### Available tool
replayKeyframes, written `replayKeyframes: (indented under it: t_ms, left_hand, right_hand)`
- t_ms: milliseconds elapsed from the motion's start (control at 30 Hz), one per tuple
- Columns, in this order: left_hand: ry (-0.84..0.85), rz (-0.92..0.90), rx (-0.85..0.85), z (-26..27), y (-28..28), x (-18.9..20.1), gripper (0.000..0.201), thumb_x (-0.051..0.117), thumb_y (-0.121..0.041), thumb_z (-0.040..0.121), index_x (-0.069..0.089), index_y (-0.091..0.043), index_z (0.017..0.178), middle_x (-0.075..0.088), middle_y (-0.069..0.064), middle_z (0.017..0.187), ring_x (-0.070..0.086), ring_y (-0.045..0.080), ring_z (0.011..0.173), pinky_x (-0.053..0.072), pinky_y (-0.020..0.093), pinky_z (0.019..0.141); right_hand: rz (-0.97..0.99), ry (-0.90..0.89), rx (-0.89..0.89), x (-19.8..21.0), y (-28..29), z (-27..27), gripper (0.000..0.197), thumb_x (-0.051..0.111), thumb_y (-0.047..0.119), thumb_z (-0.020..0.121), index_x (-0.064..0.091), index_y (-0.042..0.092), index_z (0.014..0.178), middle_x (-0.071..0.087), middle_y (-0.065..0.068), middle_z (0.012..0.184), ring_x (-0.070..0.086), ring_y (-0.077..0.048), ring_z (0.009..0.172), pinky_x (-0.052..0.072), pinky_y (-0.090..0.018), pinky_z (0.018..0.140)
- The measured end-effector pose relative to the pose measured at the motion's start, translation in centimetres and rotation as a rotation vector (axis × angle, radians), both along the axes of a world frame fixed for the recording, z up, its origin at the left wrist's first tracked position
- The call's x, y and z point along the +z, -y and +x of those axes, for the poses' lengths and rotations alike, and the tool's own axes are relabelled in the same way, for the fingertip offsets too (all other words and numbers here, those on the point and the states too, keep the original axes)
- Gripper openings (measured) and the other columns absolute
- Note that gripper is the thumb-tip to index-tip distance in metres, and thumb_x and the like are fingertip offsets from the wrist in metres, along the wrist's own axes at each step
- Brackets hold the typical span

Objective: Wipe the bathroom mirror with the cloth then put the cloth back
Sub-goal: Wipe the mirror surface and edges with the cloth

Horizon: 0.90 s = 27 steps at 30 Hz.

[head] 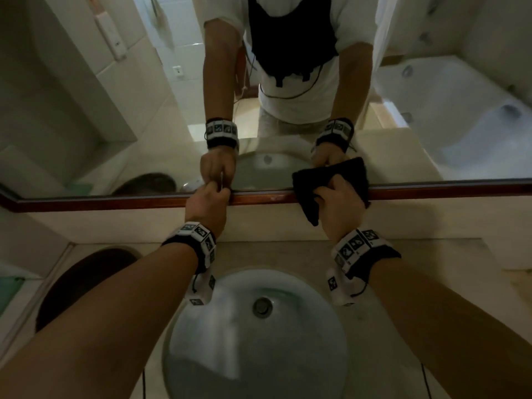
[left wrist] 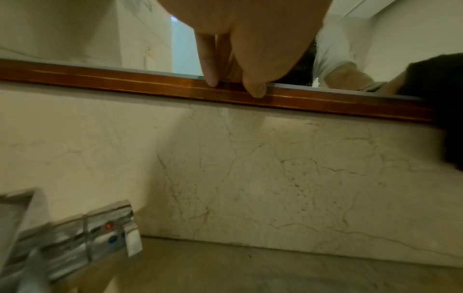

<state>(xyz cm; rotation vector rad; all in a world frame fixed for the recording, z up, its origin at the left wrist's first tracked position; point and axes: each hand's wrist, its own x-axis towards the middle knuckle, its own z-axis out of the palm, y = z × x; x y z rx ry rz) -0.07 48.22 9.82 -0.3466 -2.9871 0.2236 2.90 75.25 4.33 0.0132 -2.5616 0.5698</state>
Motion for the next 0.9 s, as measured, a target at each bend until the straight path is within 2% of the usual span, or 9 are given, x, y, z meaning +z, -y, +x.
replayKeyframes:
  t_ms: [133, 200, 300, 367, 467, 567, 700, 767, 900]
  left_hand:
    - [-0.002, 0.017, -0.005, 0.0, 0.0, -0.1, 0.022, 0.058, -0.019, 0.092, 0.061, -0.011, 0.113, 0.056, 0.015, 0.107, 0.060, 0.033, 0.094, 0.047, 0.036, 0.066]
    - [-0.008, 0.009, -0.015, -0.1, 0.1, -0.3, 0.022, 0.060, -0.019, 0.091, 0.062, -0.011, 0.112, 0.057, 0.015, 0.106, 0.060, 0.033, 0.092, 0.046, 0.035, 0.062]
    - [-0.038, -0.021, -0.032, 0.0, 0.3, -0.7, 0.021, 0.065, -0.019, 0.089, 0.064, -0.012, 0.109, 0.059, 0.014, 0.101, 0.062, 0.031, 0.084, 0.048, 0.033, 0.059]
    - [-0.068, -0.036, -0.053, 0.1, 0.3, -0.8, 0.021, 0.066, -0.021, 0.089, 0.065, -0.012, 0.108, 0.060, 0.013, 0.098, 0.062, 0.030, 0.081, 0.051, 0.034, 0.060]
    - [-0.067, -0.040, -0.085, -0.3, 0.5, -0.9, 0.022, 0.057, -0.025, 0.095, 0.062, -0.013, 0.114, 0.059, 0.013, 0.100, 0.061, 0.031, 0.085, 0.051, 0.036, 0.063]
    - [-0.036, -0.034, -0.105, -0.9, 0.8, -0.8, 0.025, 0.050, -0.024, 0.098, 0.058, -0.011, 0.117, 0.056, 0.016, 0.105, 0.058, 0.036, 0.092, 0.049, 0.040, 0.068]
    - [-0.066, 0.050, -0.180, -1.0, 1.2, -1.3, 0.018, 0.066, -0.005, 0.081, 0.062, -0.003, 0.098, 0.055, 0.020, 0.088, 0.057, 0.038, 0.074, 0.047, 0.038, 0.052]
    - [-0.109, 0.088, -0.203, -1.0, 1.4, -1.8, 0.020, 0.074, 0.002, 0.069, 0.062, -0.003, 0.085, 0.052, 0.018, 0.075, 0.053, 0.033, 0.059, 0.045, 0.034, 0.043]
    - [-0.183, 0.099, -0.235, -1.3, 1.6, -2.5, 0.019, 0.076, 0.001, 0.067, 0.061, -0.007, 0.076, 0.049, 0.015, 0.068, 0.050, 0.029, 0.052, 0.037, 0.027, 0.039]
  right_hand:
    - [0.006, 0.072, 0.142, 1.1, 7.4, -1.2, 0.022, 0.074, 0.001, 0.073, 0.054, 0.008, 0.066, 0.054, -0.014, 0.083, 0.056, -0.032, 0.069, 0.045, -0.034, 0.050]
    - [0.020, 0.093, 0.158, 1.4, 8.4, -1.0, 0.020, 0.072, 0.006, 0.076, 0.055, 0.010, 0.067, 0.053, -0.011, 0.086, 0.056, -0.031, 0.073, 0.042, -0.033, 0.054]
    - [0.040, 0.112, 0.185, 0.8, 6.8, -1.2, 0.006, 0.075, 0.013, 0.076, 0.070, 0.015, 0.076, 0.057, -0.008, 0.091, 0.060, -0.030, 0.077, 0.046, -0.033, 0.054]
    - [0.035, 0.126, 0.179, 0.2, 5.1, -1.3, 0.010, 0.078, 0.012, 0.073, 0.074, 0.017, 0.080, 0.060, -0.008, 0.094, 0.062, -0.031, 0.078, 0.051, -0.035, 0.056]
    - [0.009, 0.136, 0.093, 0.1, 1.4, -0.8, 0.009, 0.070, 0.015, 0.083, 0.076, 0.015, 0.090, 0.061, -0.010, 0.105, 0.062, -0.034, 0.089, 0.055, -0.043, 0.069]
    - [0.021, 0.130, -0.009, 0.8, -3.2, 0.7, 0.016, 0.060, 0.020, 0.092, 0.073, 0.016, 0.100, 0.060, -0.010, 0.114, 0.059, -0.032, 0.099, 0.051, -0.036, 0.082]
    - [0.090, 0.190, -0.059, 0.9, -4.3, 0.8, 0.021, 0.058, 0.016, 0.091, 0.072, 0.014, 0.107, 0.060, -0.012, 0.110, 0.057, -0.031, 0.099, 0.049, -0.035, 0.083]
    - [-0.066, 0.130, -0.082, 0.7, -3.6, 0.3, 0.014, 0.055, 0.009, 0.092, 0.066, 0.004, 0.101, 0.059, -0.012, 0.106, 0.059, -0.029, 0.098, 0.048, -0.029, 0.083]
    - [-0.228, 0.117, -0.143, 1.1, -1.3, -0.2, 0.010, 0.055, 0.009, 0.089, 0.056, 0.000, 0.094, 0.060, -0.019, 0.095, 0.059, -0.031, 0.085, 0.049, -0.043, 0.078]
